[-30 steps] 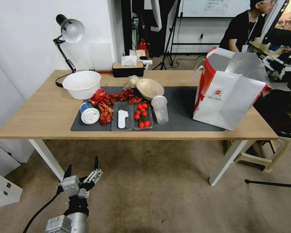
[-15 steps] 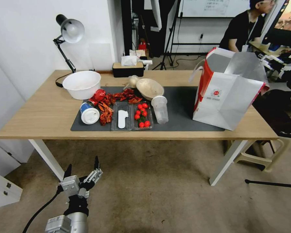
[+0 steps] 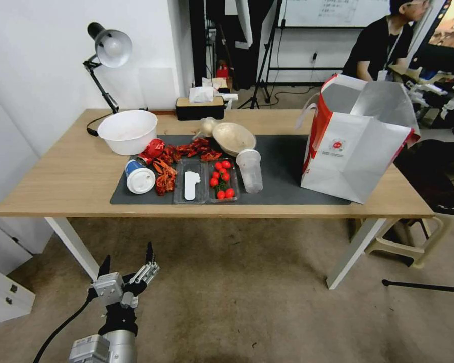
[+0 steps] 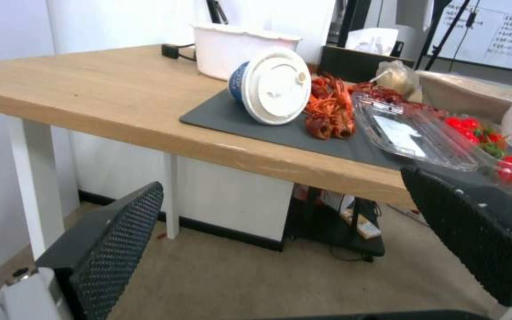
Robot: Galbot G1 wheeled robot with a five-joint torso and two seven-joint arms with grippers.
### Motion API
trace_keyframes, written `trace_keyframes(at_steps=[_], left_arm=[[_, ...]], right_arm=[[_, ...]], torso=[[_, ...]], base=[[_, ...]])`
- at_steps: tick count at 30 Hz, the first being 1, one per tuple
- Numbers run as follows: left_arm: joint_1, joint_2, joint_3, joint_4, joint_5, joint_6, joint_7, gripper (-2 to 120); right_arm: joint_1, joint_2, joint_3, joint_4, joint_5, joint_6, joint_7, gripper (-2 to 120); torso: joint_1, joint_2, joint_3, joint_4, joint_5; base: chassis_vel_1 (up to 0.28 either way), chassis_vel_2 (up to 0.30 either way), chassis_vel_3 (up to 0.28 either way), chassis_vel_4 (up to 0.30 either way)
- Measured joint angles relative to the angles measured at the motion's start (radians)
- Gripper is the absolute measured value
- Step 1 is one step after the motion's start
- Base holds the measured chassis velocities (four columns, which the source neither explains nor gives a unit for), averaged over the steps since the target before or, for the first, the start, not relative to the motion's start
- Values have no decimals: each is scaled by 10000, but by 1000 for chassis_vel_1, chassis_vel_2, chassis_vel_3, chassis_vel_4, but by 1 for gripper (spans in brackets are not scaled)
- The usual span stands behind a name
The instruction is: Pick up the food delivery bag from the floor and place it on the table.
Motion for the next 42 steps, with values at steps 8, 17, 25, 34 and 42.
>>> trace_keyframes(at_steps=[8, 17, 25, 34, 42], left_arm=[[-59, -56, -40, -33, -37, -54, 131, 100], [-144, -129, -133, -12, -74, -508, 599, 100], [-202, -95, -201, 74, -199, -911, 1401, 100], [-357, -21, -210, 336, -257, -1264, 2048, 100], [-551, 139, -196, 605, -274, -1454, 2433, 100]], right_arm=[[-1952, 209, 816, 1936, -1107, 1522, 2, 100], [-3617, 1229, 719, 3546, -3242, 2839, 246, 100], [-5853, 2478, 775, 4290, -4858, 3584, 703, 100], [-8078, 4929, 547, 4356, -6940, 4419, 1562, 100], [-8780, 6439, 213, 3696, -7816, 5371, 1399, 100]], torso=[[-2, 0, 0, 2, -1], [-2, 0, 0, 3, -2], [-2, 0, 0, 1, -1], [0, 1, 0, -3, 3], [0, 1, 0, 2, 0]], base=[[0, 0, 0, 0], [0, 0, 0, 0], [0, 0, 0, 0], [0, 0, 0, 0], [0, 0, 0, 0]])
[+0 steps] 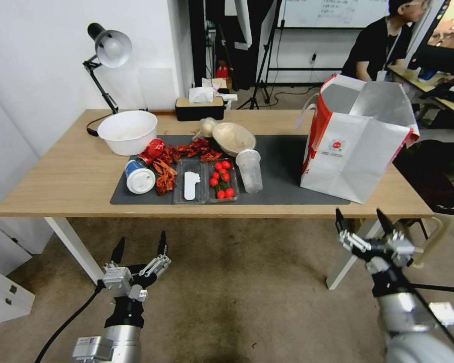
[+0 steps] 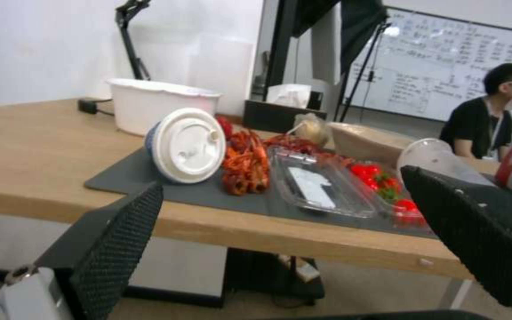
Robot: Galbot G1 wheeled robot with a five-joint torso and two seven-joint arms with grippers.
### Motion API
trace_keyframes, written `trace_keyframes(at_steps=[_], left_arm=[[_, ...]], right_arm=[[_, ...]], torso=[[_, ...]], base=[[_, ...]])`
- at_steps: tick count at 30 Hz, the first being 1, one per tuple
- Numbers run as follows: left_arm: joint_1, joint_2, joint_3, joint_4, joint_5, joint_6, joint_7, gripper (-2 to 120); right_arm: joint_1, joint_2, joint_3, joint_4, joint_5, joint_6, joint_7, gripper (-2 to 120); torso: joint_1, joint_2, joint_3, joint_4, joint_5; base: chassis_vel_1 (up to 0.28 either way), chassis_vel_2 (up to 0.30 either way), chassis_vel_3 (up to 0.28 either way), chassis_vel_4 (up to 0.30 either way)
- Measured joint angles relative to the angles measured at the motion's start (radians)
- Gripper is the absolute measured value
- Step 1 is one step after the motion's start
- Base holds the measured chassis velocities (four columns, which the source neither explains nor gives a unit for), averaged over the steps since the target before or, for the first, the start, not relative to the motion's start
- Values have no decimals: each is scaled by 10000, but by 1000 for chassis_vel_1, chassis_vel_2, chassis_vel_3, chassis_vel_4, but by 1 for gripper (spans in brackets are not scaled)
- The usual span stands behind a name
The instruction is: Pick up the food delivery bag from the floor and place it on the table.
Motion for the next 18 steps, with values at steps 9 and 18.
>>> trace_keyframes(at_steps=[9, 18], left_arm=[[-219, 267, -72, 533, -81, -201, 395, 100], [-344, 336, -128, 734, -61, -258, 581, 100]], right_arm=[[71, 291, -76, -569, -116, 296, -59, 100], [193, 349, -66, -663, -44, 309, -191, 100]], torso=[[0, 0, 0, 1, -1], [0, 0, 0, 0, 1]], base=[[0, 0, 0, 0], [0, 0, 0, 0]])
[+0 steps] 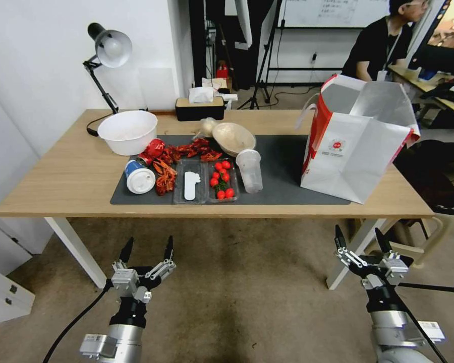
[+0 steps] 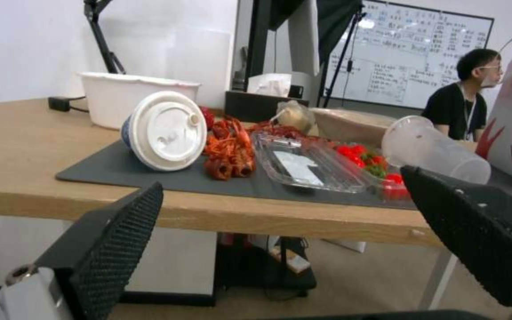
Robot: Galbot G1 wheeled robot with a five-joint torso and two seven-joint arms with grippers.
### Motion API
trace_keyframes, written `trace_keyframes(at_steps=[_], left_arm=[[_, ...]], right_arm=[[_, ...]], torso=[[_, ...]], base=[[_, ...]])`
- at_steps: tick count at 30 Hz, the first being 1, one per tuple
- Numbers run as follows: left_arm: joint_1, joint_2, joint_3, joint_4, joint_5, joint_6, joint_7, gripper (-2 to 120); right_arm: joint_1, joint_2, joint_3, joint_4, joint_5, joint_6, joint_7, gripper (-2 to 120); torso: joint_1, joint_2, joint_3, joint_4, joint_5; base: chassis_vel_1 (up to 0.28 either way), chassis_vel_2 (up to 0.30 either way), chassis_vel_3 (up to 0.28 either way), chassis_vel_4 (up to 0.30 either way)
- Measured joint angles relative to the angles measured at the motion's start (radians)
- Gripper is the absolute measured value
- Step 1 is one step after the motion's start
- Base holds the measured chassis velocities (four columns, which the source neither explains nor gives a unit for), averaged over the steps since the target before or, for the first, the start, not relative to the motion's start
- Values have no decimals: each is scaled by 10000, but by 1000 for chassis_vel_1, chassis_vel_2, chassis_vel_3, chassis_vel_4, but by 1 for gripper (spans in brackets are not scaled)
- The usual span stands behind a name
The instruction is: Pick up the food delivery bag from the floor and place it on the table.
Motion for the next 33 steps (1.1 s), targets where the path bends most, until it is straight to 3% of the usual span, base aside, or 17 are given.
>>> trace_keyframes(at_steps=[33], left_arm=[[4, 19, 20, 114, 42, -113, -65, 100]], right_arm=[[63, 9, -5, -70, 239, -44, -141, 100]], torso=[[0, -1, 0, 0, 0]], base=[[0, 0, 0, 0]])
